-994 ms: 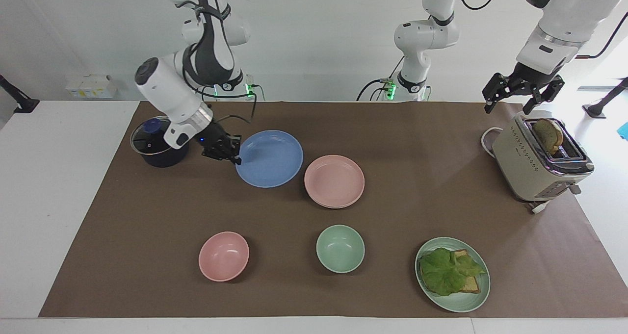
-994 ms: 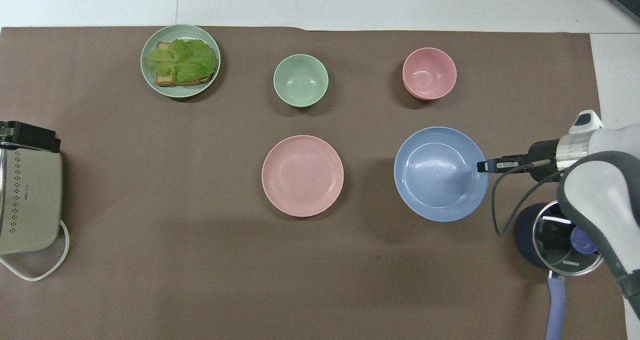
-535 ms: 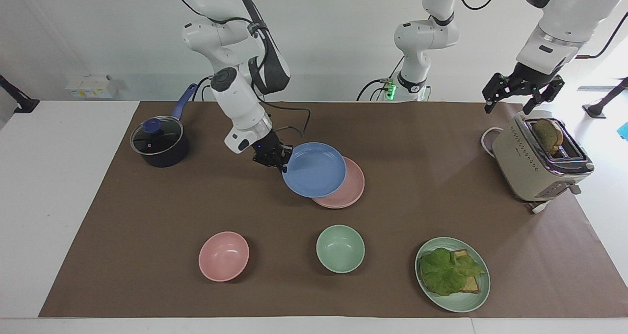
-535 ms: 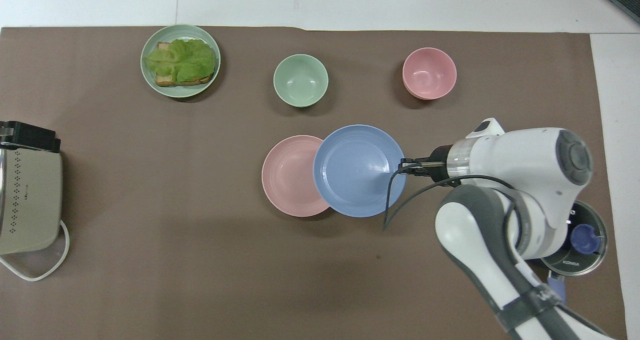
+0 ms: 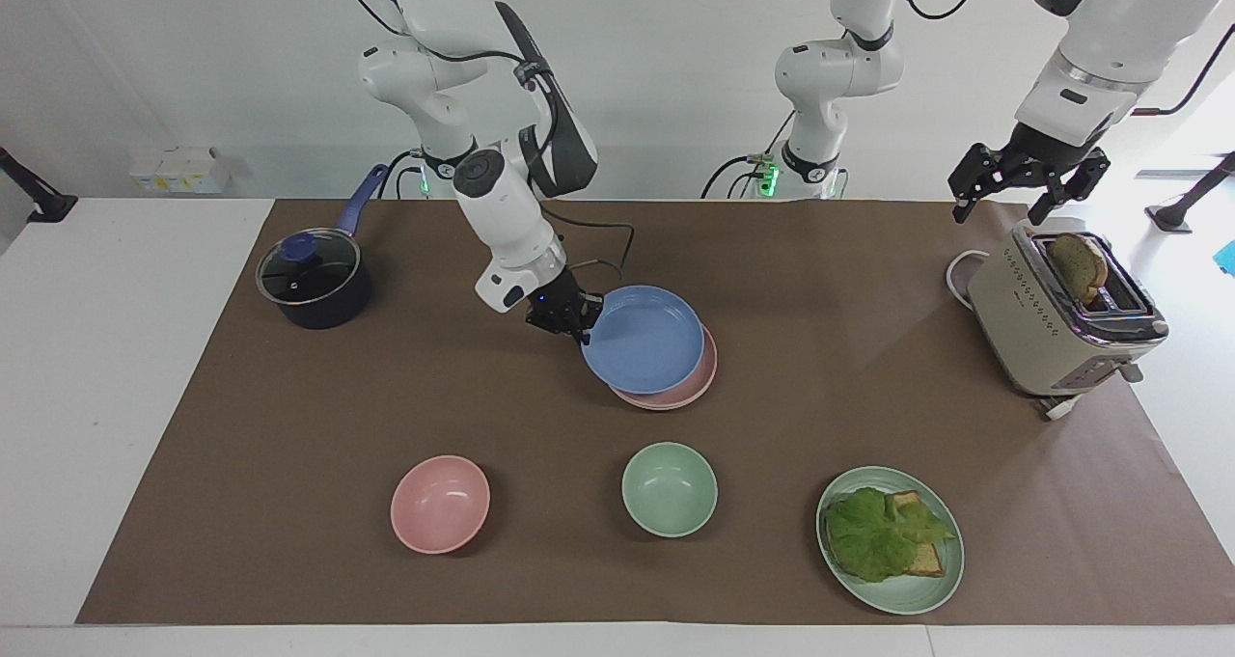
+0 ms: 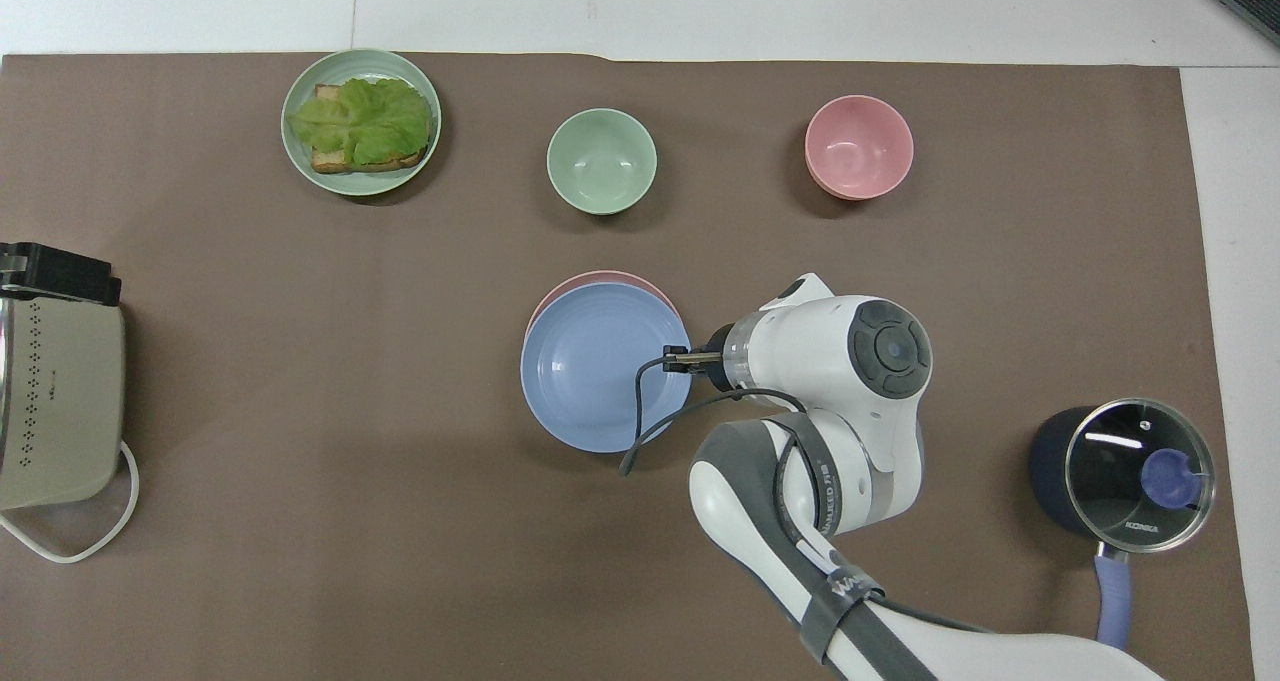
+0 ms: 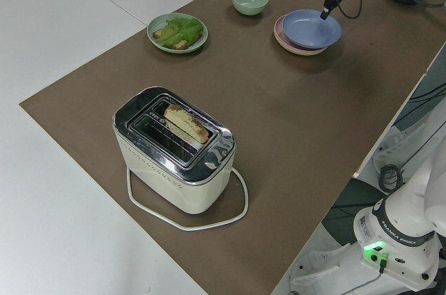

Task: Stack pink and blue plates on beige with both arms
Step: 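Lower the blue plate onto the stack and open the right gripper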

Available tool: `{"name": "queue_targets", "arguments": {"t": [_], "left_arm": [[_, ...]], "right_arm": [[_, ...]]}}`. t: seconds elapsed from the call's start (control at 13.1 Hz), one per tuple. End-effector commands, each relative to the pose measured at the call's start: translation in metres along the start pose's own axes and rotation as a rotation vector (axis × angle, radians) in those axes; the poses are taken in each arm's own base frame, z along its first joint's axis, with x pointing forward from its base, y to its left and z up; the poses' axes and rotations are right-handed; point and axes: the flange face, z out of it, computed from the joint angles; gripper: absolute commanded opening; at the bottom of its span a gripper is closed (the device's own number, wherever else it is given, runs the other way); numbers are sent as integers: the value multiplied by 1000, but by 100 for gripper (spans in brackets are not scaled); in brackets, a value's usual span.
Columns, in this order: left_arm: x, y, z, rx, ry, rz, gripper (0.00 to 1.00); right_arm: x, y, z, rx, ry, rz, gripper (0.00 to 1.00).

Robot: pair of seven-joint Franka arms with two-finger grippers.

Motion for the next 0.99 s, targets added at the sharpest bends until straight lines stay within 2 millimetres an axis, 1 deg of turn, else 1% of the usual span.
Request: {"name": "queue_targets", "arguments": {"t": [0.0, 0.46, 0.92], "left_arm": [[-3, 0, -1, 10, -9, 12, 100], [-3, 0, -1, 10, -9, 12, 100], [-3, 0, -1, 10, -9, 12, 100]], "right_arm": [[8, 2, 1, -19, 30, 1, 0], [11, 3, 11, -20, 52, 1, 0], [12, -1, 10, -5, 60, 16, 0]]}}
